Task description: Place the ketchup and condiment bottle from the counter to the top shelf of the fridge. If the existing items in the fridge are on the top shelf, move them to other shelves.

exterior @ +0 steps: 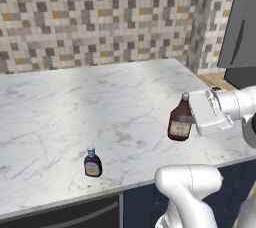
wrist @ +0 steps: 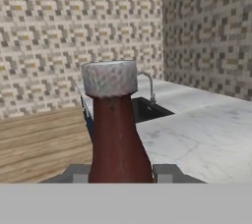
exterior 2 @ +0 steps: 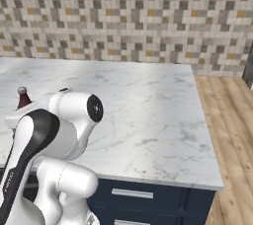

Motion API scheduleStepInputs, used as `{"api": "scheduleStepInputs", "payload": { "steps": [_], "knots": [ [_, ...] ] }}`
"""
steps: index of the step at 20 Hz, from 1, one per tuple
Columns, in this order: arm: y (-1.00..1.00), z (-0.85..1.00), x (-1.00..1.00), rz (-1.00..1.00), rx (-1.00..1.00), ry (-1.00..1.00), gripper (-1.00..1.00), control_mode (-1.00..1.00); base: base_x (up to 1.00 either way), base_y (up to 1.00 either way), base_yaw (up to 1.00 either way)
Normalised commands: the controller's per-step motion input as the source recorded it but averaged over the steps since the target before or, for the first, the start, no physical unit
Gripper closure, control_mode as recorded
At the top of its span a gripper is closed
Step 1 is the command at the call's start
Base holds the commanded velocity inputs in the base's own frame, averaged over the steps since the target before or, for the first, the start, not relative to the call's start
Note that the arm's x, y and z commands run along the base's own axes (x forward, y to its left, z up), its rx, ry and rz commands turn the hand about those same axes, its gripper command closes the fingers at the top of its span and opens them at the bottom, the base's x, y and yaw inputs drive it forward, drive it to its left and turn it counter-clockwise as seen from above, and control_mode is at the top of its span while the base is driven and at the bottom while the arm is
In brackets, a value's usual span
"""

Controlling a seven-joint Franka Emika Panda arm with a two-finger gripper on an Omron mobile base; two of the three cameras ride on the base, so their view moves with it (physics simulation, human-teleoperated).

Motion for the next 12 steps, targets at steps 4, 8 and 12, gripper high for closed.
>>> {"api": "scheduleStepInputs", "payload": {
  "steps": [4,8,12],
  "knots": [
    [-0.24,0.0,0.0,0.0,0.0,0.0,1.0,1.0,0.0,-0.5,-0.02],
    [0.0,0.0,0.0,0.0,0.0,0.0,1.0,1.0,0.0,-1.0,-0.01],
    [0.0,0.0,0.0,0.0,0.0,0.0,1.0,1.0,0.0,-1.0,-0.01]
  ]
}}
